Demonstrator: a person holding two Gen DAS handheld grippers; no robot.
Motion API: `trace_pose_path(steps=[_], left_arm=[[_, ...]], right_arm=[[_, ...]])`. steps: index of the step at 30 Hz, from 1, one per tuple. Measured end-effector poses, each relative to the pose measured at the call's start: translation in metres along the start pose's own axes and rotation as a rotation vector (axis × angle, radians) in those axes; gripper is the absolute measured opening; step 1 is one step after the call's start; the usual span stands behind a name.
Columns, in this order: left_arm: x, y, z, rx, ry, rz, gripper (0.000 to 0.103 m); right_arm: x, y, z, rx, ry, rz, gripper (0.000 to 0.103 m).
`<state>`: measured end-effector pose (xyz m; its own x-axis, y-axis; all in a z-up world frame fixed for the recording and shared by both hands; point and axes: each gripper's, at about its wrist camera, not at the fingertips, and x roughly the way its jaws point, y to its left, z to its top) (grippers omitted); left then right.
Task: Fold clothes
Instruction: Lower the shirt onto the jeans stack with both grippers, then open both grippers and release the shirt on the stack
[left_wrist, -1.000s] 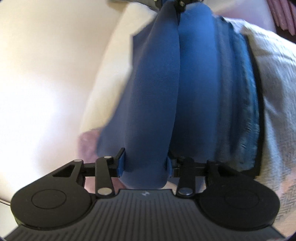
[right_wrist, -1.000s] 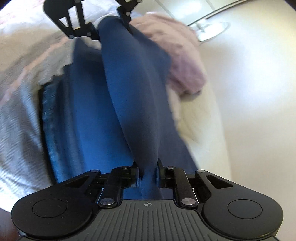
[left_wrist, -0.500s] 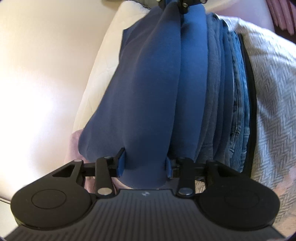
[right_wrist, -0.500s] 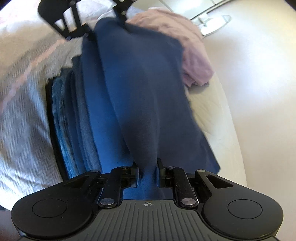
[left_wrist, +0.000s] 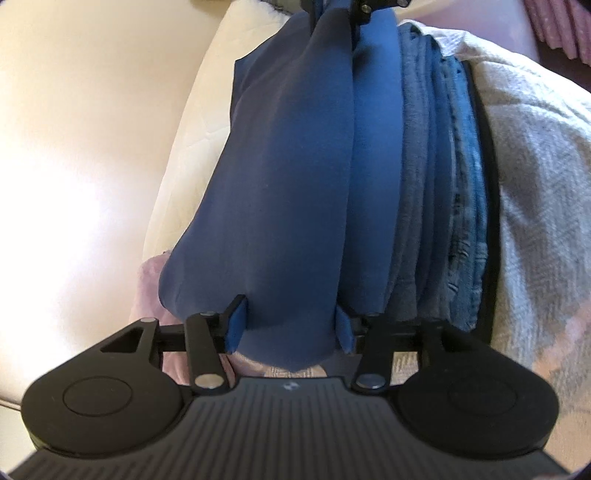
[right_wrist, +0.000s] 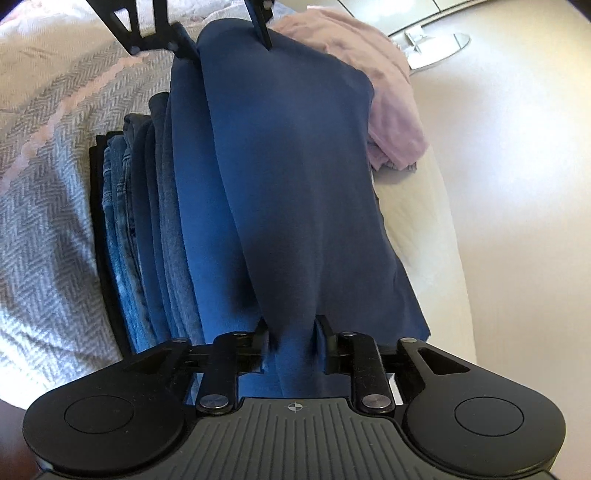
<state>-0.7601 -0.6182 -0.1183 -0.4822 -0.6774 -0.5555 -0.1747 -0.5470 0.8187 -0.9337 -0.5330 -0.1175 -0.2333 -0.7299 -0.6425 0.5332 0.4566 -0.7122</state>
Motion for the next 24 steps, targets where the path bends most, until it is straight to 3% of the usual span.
trace_pose_path(steps=[3,6,12,17,20,23,24], left_arm=[[-0.016,0.007,-0.001,-0.03,-0.008,-0.054,0.045],[-0.031,0.021,0.009,-0.113,-0.039,-0.077,0.044],[-0.042,0.105,0.004,-0.407,-0.05,-0.053,0.044],[0.022,0.168,0.015,-0.629,-0.006,-0.164,0.043],[0.061,0.19,0.011,-0.725,0.044,-0.249,0.035],[0.098,0.201,-0.015,-0.889,0.148,-0.392,0.034],[0.099,0.199,-0.022,-0.928,0.156,-0.403,0.034]], right_arm=[[-0.017,-0.005,-0.005,0.039,0.023,0.021,0.035],[-0.033,-0.008,0.001,0.122,0.008,0.082,0.035],[-0.053,-0.069,0.014,0.369,-0.096,0.124,0.035],[0.009,-0.135,0.029,0.589,-0.095,0.241,0.035],[0.04,-0.177,0.02,0.753,-0.092,0.341,0.035],[0.072,-0.187,0.015,0.779,-0.07,0.397,0.035],[0.08,-0.185,0.012,0.767,-0.047,0.422,0.035]])
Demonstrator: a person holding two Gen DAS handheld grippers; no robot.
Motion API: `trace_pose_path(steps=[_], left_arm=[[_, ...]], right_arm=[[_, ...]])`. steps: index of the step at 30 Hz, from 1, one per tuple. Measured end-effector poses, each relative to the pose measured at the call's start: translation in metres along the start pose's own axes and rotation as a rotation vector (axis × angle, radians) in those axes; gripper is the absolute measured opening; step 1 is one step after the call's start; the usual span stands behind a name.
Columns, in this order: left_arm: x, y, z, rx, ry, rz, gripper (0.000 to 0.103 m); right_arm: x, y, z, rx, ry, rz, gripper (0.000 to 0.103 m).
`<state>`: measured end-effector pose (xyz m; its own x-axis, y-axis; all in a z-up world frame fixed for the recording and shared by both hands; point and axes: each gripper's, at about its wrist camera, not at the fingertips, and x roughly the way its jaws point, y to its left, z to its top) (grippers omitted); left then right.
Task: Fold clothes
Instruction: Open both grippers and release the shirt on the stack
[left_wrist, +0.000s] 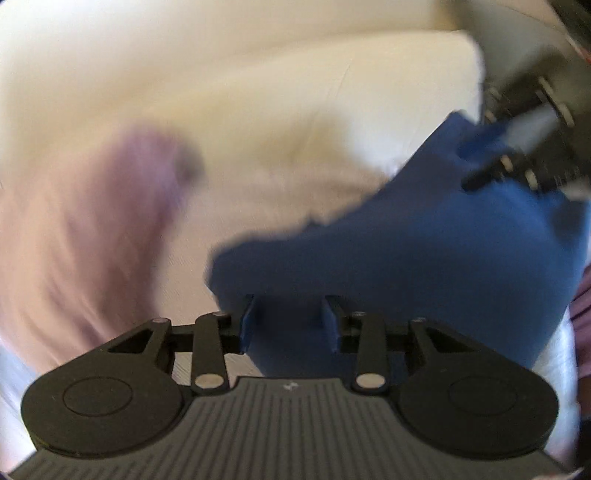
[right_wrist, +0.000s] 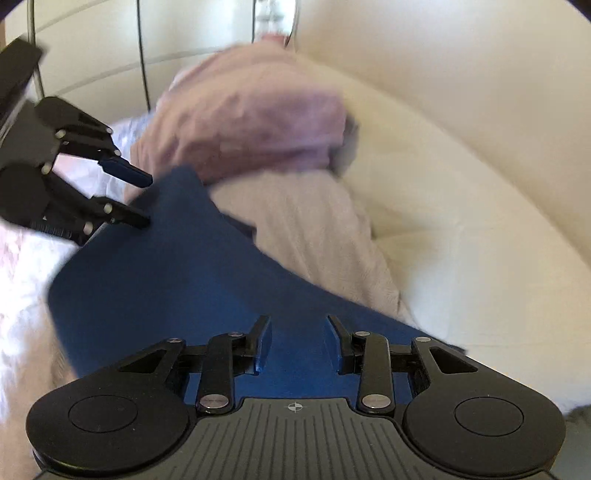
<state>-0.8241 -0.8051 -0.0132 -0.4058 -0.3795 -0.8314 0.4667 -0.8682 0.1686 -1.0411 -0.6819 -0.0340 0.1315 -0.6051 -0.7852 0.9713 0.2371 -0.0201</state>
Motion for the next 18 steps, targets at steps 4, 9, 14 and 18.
trace_pose_path(steps=[4,9,14,18], left_arm=[[0.002,0.008,-0.013,-0.09,-0.007,-0.009,0.034],[0.026,-0.004,-0.006,-0.08,0.015,0.004,0.034],[0.032,-0.007,-0.003,-0.107,0.009,0.007,0.034],[0.026,-0.013,0.002,-0.097,0.011,0.039,0.033]], right_arm=[[0.002,-0.008,-0.016,0.005,-0.012,0.035,0.035],[-0.014,-0.021,-0.006,0.072,-0.059,-0.016,0.035],[0.006,-0.049,-0.029,0.19,0.02,-0.07,0.036],[-0.007,-0.052,-0.026,0.23,0.016,-0.079,0.037]])
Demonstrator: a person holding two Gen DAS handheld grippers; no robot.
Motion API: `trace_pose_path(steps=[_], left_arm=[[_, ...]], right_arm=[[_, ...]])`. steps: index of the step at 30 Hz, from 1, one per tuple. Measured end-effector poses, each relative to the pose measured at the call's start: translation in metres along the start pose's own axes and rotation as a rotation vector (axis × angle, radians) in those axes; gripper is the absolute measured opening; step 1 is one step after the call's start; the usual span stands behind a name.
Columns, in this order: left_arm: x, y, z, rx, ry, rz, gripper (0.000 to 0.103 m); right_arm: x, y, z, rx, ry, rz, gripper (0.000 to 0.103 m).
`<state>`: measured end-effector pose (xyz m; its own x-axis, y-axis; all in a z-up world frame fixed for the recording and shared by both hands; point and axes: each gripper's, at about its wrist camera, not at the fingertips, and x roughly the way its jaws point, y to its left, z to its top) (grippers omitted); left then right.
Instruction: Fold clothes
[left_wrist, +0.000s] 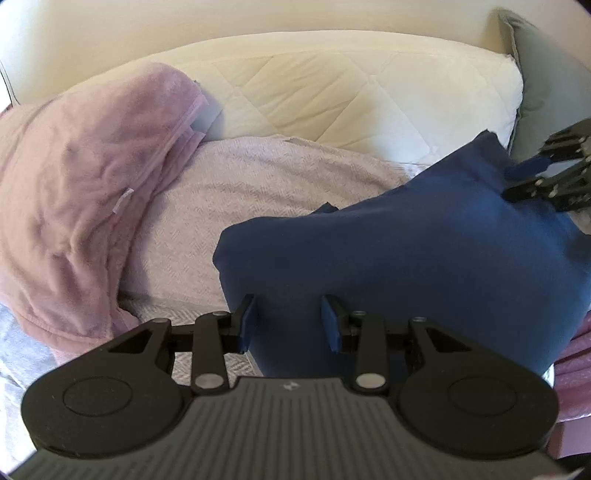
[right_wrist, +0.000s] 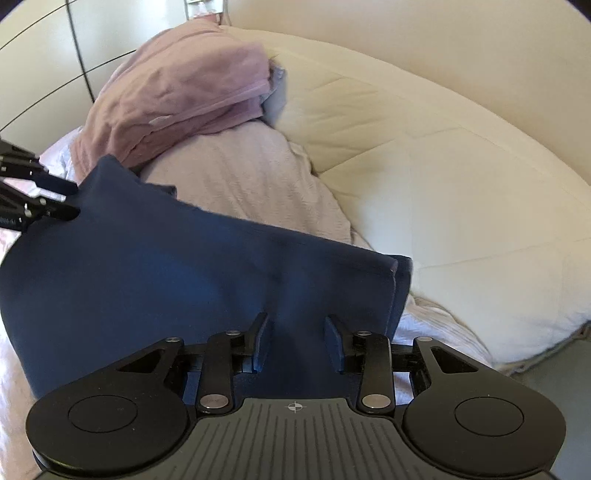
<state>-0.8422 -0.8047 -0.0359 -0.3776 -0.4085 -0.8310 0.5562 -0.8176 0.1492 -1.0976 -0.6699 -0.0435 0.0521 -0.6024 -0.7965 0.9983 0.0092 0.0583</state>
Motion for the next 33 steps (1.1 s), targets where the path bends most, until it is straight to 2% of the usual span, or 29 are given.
trace_pose_path(steps=[2,4,5,6,12,17,21,27,33], left_arm=[[-0.008,-0.002,0.0,-0.01,-0.004,0.017,0.035],[-0.019,-0.004,-0.003,-0.033,-0.016,0.034,0.043],[-0.026,-0.006,-0.007,-0.051,-0.025,0.036,0.049],[-0.034,-0.007,-0.012,-0.07,-0.035,0.036,0.056],[-0.081,-0.032,-0.066,-0.16,-0.076,0.046,0.074],[-0.124,-0.057,-0.119,-0.234,-0.108,0.031,0.079],[-0.174,-0.079,-0.163,-0.251,-0.15,0.034,0.085],[-0.238,-0.106,-0.222,-0.304,-0.229,0.047,0.087],[-0.265,-0.127,-0.257,-0.347,-0.191,0.037,0.095]], right_arm=[[-0.011,0.005,0.0,0.023,-0.026,0.0,0.039],[-0.025,0.014,-0.006,0.041,-0.047,-0.01,0.051],[-0.036,0.018,-0.012,0.053,-0.059,-0.015,0.065],[-0.044,0.024,-0.019,0.07,-0.069,-0.021,0.073],[-0.092,0.065,-0.075,0.215,-0.106,-0.054,0.073],[-0.141,0.123,-0.124,0.27,-0.127,-0.113,0.073],[-0.185,0.177,-0.166,0.31,-0.146,-0.149,0.073],[-0.232,0.243,-0.217,0.371,-0.163,-0.207,0.074],[-0.255,0.283,-0.242,0.394,-0.143,-0.224,0.074]])
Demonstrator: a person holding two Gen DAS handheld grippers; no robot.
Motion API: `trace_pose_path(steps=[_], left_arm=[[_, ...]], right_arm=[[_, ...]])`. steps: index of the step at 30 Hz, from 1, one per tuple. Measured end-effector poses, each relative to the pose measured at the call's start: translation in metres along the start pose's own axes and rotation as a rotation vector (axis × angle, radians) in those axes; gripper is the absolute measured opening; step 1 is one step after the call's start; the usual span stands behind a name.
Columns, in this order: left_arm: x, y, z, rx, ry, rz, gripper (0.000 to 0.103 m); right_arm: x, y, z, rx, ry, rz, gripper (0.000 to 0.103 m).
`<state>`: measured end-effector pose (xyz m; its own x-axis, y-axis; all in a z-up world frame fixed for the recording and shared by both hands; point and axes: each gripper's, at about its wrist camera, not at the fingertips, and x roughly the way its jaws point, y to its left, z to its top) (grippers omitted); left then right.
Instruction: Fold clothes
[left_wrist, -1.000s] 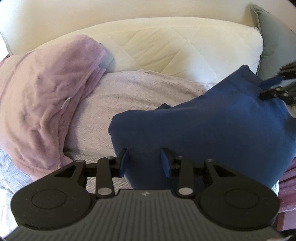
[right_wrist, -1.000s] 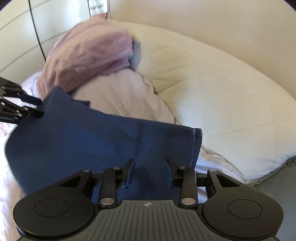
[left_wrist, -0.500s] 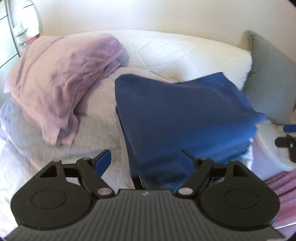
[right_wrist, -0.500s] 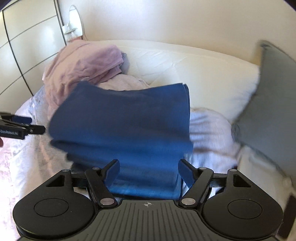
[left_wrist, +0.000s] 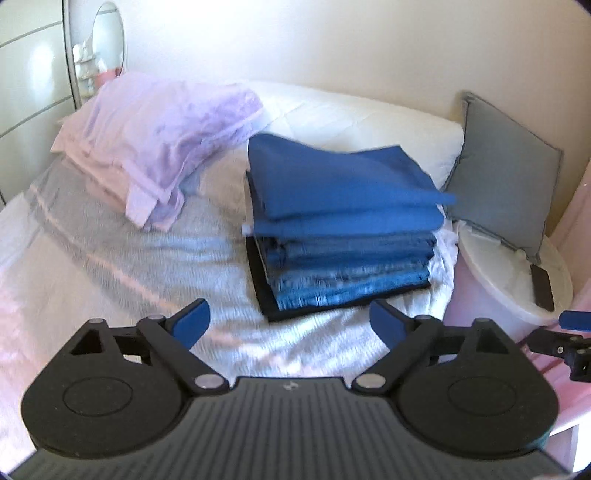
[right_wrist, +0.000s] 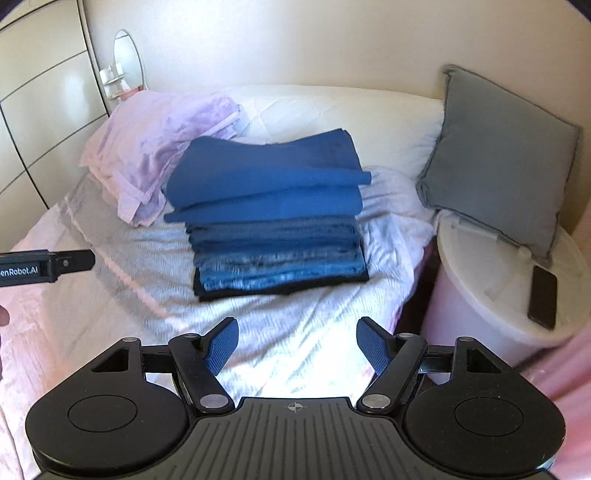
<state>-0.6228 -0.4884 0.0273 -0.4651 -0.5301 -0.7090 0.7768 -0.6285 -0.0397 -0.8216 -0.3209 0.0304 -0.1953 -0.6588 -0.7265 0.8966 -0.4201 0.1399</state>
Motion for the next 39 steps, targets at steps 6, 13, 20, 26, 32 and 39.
trace_pose_path(steps=[6,13,20,26,32,39], left_arm=[[-0.017,-0.009,-0.02,-0.043,0.044,0.014,0.101],[-0.031,-0.03,-0.026,-0.072,0.061,0.044,0.101],[-0.046,-0.053,-0.029,-0.081,0.067,0.071,0.101],[-0.054,-0.064,-0.025,-0.081,0.064,0.078,0.101],[-0.056,-0.069,-0.023,-0.075,0.057,0.081,0.101],[-0.052,-0.069,-0.021,-0.068,0.061,0.076,0.101]], right_arm=[[-0.013,0.008,-0.006,-0.025,0.021,0.0,0.084],[-0.026,-0.004,-0.003,-0.042,0.027,0.023,0.092],[-0.034,-0.019,-0.005,-0.053,0.043,0.055,0.092],[-0.035,-0.024,-0.004,-0.064,0.052,0.066,0.092],[-0.045,-0.021,-0.002,-0.08,0.031,0.044,0.092],[-0.057,-0.016,-0.005,-0.076,0.0,-0.017,0.092]])
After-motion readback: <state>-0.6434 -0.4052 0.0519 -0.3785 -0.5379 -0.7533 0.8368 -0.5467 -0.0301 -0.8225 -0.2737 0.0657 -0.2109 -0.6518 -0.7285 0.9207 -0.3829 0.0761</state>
